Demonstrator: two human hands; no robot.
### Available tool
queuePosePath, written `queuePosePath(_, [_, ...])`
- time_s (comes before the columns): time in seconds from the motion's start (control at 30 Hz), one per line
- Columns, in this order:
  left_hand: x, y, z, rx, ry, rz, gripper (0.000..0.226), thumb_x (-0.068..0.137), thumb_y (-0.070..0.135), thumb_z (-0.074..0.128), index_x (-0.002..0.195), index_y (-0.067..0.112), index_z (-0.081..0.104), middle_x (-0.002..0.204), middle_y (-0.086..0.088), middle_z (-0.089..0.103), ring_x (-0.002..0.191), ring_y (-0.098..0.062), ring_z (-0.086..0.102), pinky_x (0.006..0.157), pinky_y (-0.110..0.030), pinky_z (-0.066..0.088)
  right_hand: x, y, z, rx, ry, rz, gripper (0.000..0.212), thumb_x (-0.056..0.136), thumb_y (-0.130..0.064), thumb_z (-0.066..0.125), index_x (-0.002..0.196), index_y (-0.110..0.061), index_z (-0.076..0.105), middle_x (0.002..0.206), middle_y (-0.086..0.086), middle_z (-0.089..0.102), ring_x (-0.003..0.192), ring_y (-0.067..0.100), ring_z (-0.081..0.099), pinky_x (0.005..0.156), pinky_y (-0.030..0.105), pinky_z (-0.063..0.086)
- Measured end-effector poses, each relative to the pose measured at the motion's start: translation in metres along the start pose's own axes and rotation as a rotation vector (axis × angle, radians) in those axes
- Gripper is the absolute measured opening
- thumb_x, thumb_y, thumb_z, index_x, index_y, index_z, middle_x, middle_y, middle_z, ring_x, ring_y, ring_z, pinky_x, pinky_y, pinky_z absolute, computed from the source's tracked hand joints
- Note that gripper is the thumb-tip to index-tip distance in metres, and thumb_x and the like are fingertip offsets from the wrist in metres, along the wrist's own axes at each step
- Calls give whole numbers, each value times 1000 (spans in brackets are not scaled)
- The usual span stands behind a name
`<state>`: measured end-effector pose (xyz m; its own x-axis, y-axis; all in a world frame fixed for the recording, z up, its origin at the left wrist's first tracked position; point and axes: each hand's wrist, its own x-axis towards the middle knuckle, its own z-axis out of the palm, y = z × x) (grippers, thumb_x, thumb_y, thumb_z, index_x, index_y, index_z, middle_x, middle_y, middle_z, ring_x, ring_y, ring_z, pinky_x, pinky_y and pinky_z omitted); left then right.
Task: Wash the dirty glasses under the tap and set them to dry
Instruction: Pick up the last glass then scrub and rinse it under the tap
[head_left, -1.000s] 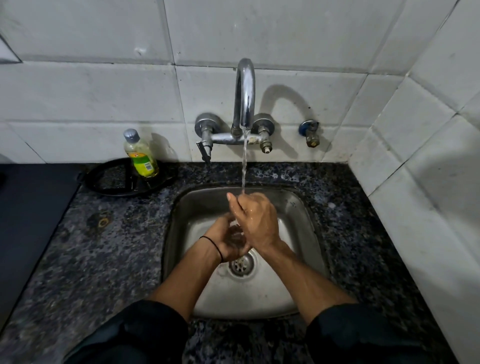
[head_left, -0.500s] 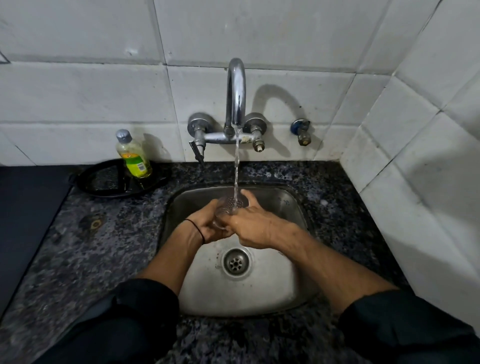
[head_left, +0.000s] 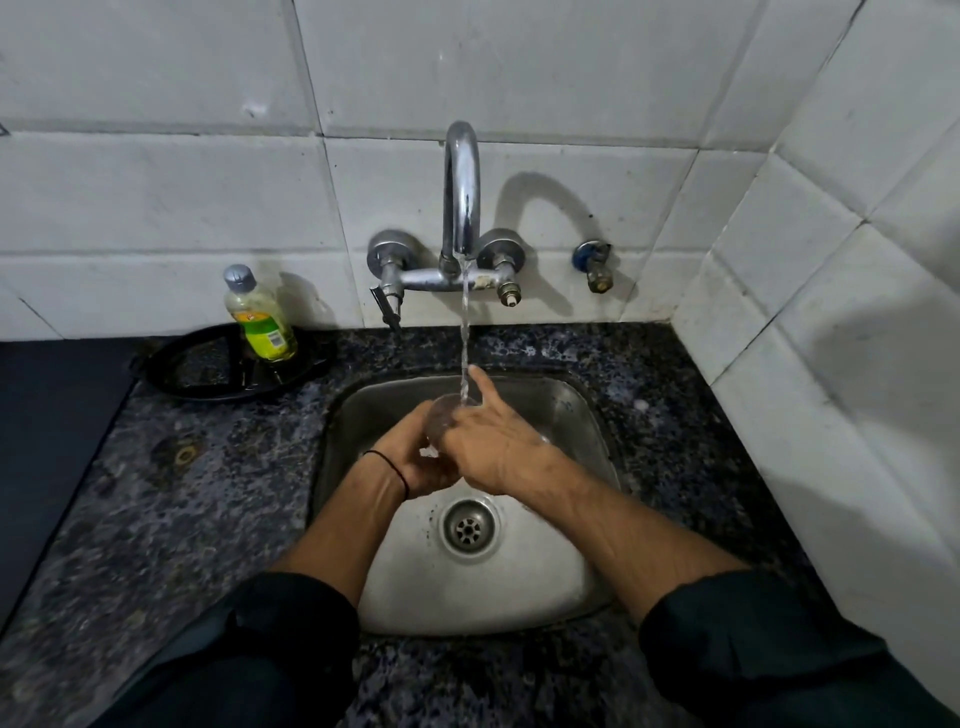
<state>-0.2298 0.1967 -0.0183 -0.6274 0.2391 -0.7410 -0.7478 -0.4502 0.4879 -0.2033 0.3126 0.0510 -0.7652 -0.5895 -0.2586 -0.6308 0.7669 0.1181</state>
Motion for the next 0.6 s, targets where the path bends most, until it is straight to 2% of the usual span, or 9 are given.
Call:
queuePosePath(0.07, [3, 2, -4, -23, -30, 46, 26, 90, 30, 64, 111, 14, 65, 91, -8, 65, 76, -19, 61, 54, -29, 57, -4, 6, 3, -21, 15, -47, 42, 96, -12, 47, 136, -23, 56, 139, -3, 59, 141, 18, 42, 117, 54, -20])
queuePosePath(0.13, [7, 4, -6, -67, -66, 138, 23, 92, 26, 61, 111, 14, 65, 100, -10, 65, 81, -21, 63, 63, -35, 59, -4, 6, 5, 131, 30, 31, 50, 94, -9, 48, 143, -19, 47, 141, 2, 57, 139, 20, 45, 121, 51, -15])
queuePosePath(0.2, [8, 4, -5, -97, -106, 224, 13, 94, 20, 56, 97, 11, 64, 95, -11, 64, 80, -21, 64, 69, -34, 57, 1, 1, 5, 430, 70, 203, 45, 93, -14, 51, 139, -19, 51, 129, 7, 64, 129, 24, 54, 123, 46, 4])
queuePosePath(0.27, [7, 2, -3, -121, -116, 266, 21, 96, 15, 53, 80, 9, 65, 82, -9, 64, 71, -19, 65, 69, -31, 55, 8, -5, 6, 731, 80, 384, 38, 92, -17, 52, 129, -23, 59, 123, 7, 67, 122, 26, 57, 109, 39, 25])
queuePosePath(0.3, [7, 0, -2, -122, -124, 275, 33, 97, 14, 49, 68, 10, 66, 72, -7, 64, 64, -18, 66, 67, -30, 55, 11, -8, 8, 798, 74, 429, 35, 92, -17, 51, 125, -24, 60, 121, 6, 68, 119, 27, 58, 100, 37, 28])
queuePosePath(0.33, [7, -2, -3, -117, -135, 269, 42, 97, 14, 45, 60, 11, 64, 62, -5, 63, 58, -16, 64, 63, -28, 54, 10, -11, 10, 800, 69, 432, 34, 92, -17, 50, 122, -25, 61, 119, 5, 69, 117, 28, 58, 94, 36, 28])
queuePosePath(0.4, [6, -2, -3, -58, -104, 218, 40, 97, 18, 40, 61, 12, 56, 54, -3, 59, 51, -13, 60, 57, -26, 51, 4, -12, 13, 684, 84, 354, 34, 89, -13, 49, 117, -25, 62, 116, 4, 69, 115, 27, 58, 94, 36, 27])
queuePosePath(0.5, [-1, 2, -1, 73, -58, 159, 30, 98, 29, 49, 84, 11, 69, 75, -8, 70, 66, -18, 65, 62, -33, 55, -7, -4, 19, 365, 74, 170, 48, 85, 2, 49, 127, -20, 58, 133, 6, 59, 130, 23, 47, 119, 44, 14])
queuePosePath(0.6, [4, 3, -2, 58, -53, 229, 19, 96, 24, 56, 99, 9, 66, 92, -13, 69, 82, -22, 65, 61, -31, 58, -5, -4, 27, 353, 122, 173, 62, 84, 4, 49, 142, -19, 49, 143, 4, 53, 140, 19, 40, 124, 47, -5])
